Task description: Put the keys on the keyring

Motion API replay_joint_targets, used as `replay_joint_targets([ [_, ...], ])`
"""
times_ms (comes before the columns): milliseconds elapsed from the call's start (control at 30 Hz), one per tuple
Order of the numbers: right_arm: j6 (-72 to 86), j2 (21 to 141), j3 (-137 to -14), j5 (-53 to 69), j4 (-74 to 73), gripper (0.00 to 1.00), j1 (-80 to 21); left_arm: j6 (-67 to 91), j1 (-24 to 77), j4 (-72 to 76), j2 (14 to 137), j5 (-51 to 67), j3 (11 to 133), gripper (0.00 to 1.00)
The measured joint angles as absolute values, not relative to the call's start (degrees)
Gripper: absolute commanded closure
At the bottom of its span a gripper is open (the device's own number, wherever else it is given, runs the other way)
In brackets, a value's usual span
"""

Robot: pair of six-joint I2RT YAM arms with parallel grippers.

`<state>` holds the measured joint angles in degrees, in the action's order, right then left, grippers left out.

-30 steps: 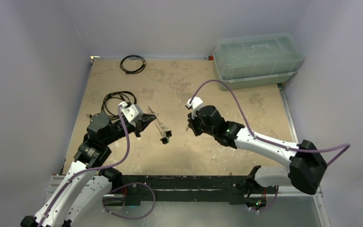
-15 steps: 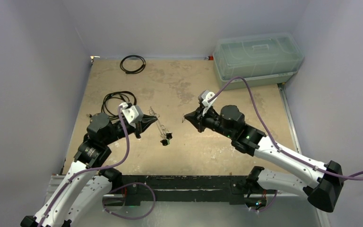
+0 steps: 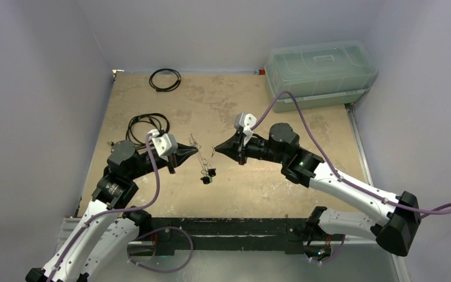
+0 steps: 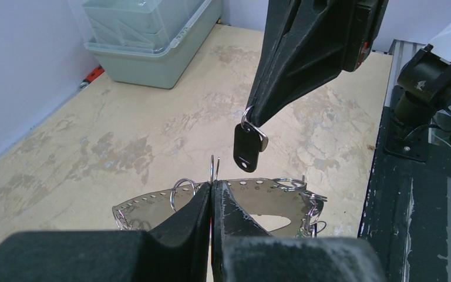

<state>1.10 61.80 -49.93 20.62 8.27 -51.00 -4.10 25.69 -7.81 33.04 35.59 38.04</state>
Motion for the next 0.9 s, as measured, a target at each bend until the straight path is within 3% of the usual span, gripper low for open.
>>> replay_joint_targets([
  [900,-2.1,69.2,-57.5,31.7,6.2,1.0,-51.1,-3.7,25.7,-6.9,33.5,38.4,38.0,1.0],
])
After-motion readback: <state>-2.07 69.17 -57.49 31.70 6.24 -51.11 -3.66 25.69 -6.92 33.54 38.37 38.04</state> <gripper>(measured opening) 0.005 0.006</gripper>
